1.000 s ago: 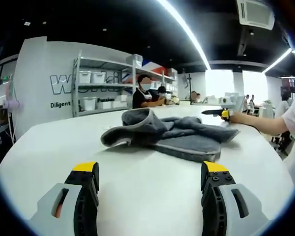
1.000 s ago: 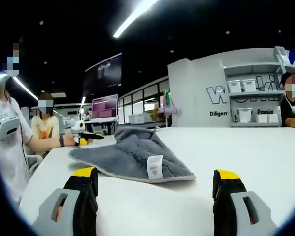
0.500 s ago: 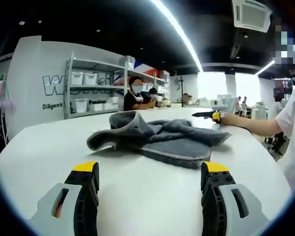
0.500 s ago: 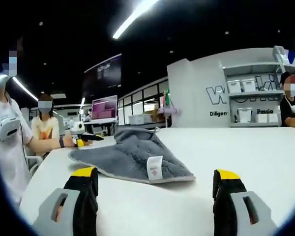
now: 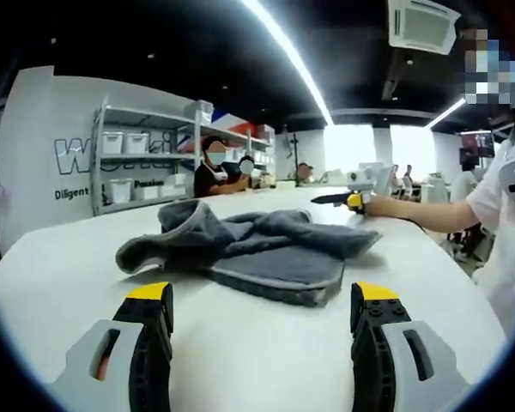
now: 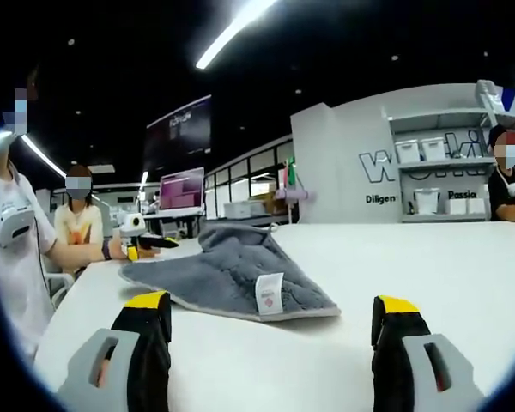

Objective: Fold the towel on the table until its edges align and the towel forms a compact rectangular stack.

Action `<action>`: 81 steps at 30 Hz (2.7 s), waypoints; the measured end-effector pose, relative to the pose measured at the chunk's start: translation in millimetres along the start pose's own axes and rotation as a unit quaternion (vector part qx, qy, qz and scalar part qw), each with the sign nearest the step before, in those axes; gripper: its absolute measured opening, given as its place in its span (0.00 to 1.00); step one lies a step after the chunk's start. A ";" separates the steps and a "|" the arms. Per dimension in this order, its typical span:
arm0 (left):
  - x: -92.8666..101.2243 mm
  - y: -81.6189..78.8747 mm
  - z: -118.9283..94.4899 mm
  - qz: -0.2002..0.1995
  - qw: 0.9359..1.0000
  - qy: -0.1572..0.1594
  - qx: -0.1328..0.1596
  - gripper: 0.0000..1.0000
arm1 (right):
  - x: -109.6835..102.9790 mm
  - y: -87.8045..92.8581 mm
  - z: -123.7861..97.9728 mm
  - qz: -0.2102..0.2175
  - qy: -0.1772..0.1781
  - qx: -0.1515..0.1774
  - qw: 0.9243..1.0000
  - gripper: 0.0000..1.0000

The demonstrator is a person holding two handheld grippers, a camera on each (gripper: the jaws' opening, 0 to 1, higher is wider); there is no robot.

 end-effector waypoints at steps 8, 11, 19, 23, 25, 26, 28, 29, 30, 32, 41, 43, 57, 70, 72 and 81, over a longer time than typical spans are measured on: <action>20.5 -2.6 29.1 0.033 0.999 0.024 -0.003 0.77 | 6.2 1.2 -0.2 0.000 0.001 -0.001 1.000 0.99; 29.7 -4.4 38.9 0.040 0.999 0.036 0.001 0.74 | 7.7 1.6 0.0 0.000 0.001 0.000 1.000 0.99; 40.8 -0.8 49.5 0.086 0.995 0.046 -0.019 0.57 | 11.5 2.3 0.7 0.002 0.001 0.001 1.000 0.99; 38.0 -3.9 47.8 0.089 0.995 0.038 -0.009 0.48 | 9.8 2.6 1.0 0.003 0.001 0.002 1.000 0.99; 37.0 -3.2 47.8 0.096 0.995 0.036 -0.011 0.45 | 9.7 2.9 1.0 0.003 0.001 0.001 1.000 0.99; 37.1 -2.5 48.3 0.100 0.994 0.036 -0.013 0.44 | 9.3 3.0 1.0 0.003 0.001 0.002 1.000 0.99; 36.9 -1.4 48.2 0.105 0.994 0.036 -0.017 0.44 | 9.4 3.0 0.9 0.003 0.001 0.002 1.000 0.99; 37.2 -1.0 48.0 0.106 0.993 0.037 -0.019 0.43 | 9.6 3.0 0.8 0.003 0.001 0.002 1.000 0.99; 37.4 -0.7 48.0 0.106 0.993 0.038 -0.020 0.43 | 9.5 2.9 0.8 0.003 0.001 0.002 1.000 0.99; 37.2 -0.4 47.7 0.107 0.993 0.039 -0.021 0.43 | 9.3 3.0 0.7 0.004 0.001 0.002 1.000 0.99; 36.4 1.5 46.7 0.110 0.993 0.039 -0.026 0.41 | 8.8 3.5 0.1 0.003 0.002 0.001 1.000 0.98; 36.5 1.7 46.3 0.111 0.993 0.039 -0.027 0.41 | 8.6 3.5 0.0 0.003 0.002 0.001 1.000 0.98; 39.8 4.9 46.3 0.120 0.991 0.041 -0.041 0.34 | 8.3 4.2 -1.4 -0.001 0.002 -0.003 1.000 0.98; 45.4 7.0 46.8 0.119 0.990 0.049 -0.051 0.21 | 9.1 5.7 -1.5 -0.005 0.002 -0.009 1.000 0.97; 44.1 6.4 45.3 0.107 0.992 0.049 -0.048 0.19 | 9.4 6.0 -1.4 -0.006 0.002 -0.010 1.000 0.96; 45.5 5.6 46.2 0.101 0.992 0.059 -0.042 0.11 | 8.8 7.6 -1.3 -0.009 0.002 -0.014 1.000 0.96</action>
Point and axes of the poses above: the point that each gripper's makers call its tool centre point, and the gripper's own axes: z roughly forward along the fingers, x roughly to its right, y roughly out of its underside, the point moved 3 cm from there along -z, roughly backward along the fingers, and after that the axes turned 8 degrees about y, right-handed, at the moved point
